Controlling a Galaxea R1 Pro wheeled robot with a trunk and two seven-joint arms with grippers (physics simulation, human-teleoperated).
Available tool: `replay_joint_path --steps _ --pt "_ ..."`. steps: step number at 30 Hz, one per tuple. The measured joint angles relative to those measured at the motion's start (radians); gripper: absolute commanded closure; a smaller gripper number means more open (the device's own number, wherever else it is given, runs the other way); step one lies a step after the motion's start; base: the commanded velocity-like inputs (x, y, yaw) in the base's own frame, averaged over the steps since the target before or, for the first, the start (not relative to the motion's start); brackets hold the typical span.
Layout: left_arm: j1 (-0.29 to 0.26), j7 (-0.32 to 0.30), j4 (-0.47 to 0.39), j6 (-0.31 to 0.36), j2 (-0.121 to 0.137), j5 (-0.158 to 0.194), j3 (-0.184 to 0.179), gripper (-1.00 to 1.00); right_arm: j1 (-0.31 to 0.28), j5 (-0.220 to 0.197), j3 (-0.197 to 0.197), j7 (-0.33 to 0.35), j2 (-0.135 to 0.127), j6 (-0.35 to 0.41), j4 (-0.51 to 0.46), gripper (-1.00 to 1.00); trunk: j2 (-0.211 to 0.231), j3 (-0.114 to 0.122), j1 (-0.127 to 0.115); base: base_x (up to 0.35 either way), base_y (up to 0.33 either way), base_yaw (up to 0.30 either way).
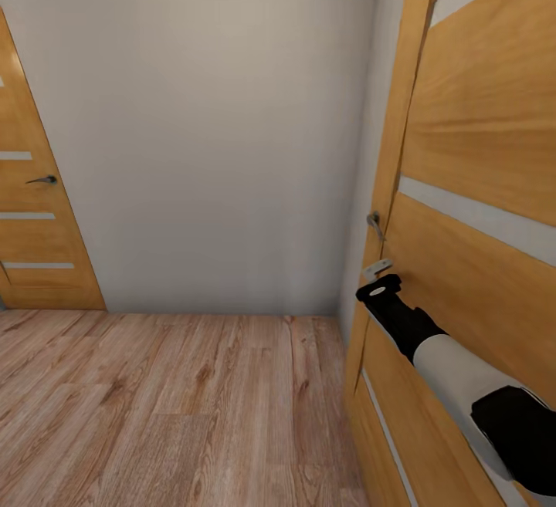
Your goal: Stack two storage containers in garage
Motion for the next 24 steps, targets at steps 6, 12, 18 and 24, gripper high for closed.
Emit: replay_joint_path --steps 6,12,18,24 --pt "0.000 0.000 0.000 0.000 0.000 0.000 0.000 -1.00 0.000 0.001 -0.002 0.000 -0.025 0.000 0.000 -1.00 0.000 0.000 0.000 0.000 0.000 0.000" --pt "0.000 0.000 0.000 0.000 -0.001 0.000 0.000 -1.00 0.000 -0.002 -0.002 0.002 -0.030 -0.003 0.000 -1.00 0.000 0.000 0.000 0.000 0.000 0.000" --pt "-0.001 0.000 -0.001 0.000 0.000 0.000 0.000 -1.00 0.000 -0.007 -0.004 0.003 -0.031 -0.001 -0.004 -1.00 0.000 0.000 0.000 0.000 0.000 0.000" --pt "0.000 0.000 0.000 0.000 0.000 0.000 0.000 -1.00 0.000 -0.007 -0.005 0.003 -0.031 -0.002 -0.004 -1.00 0.000 0.000 0.000 0.000 0.000 0.000"
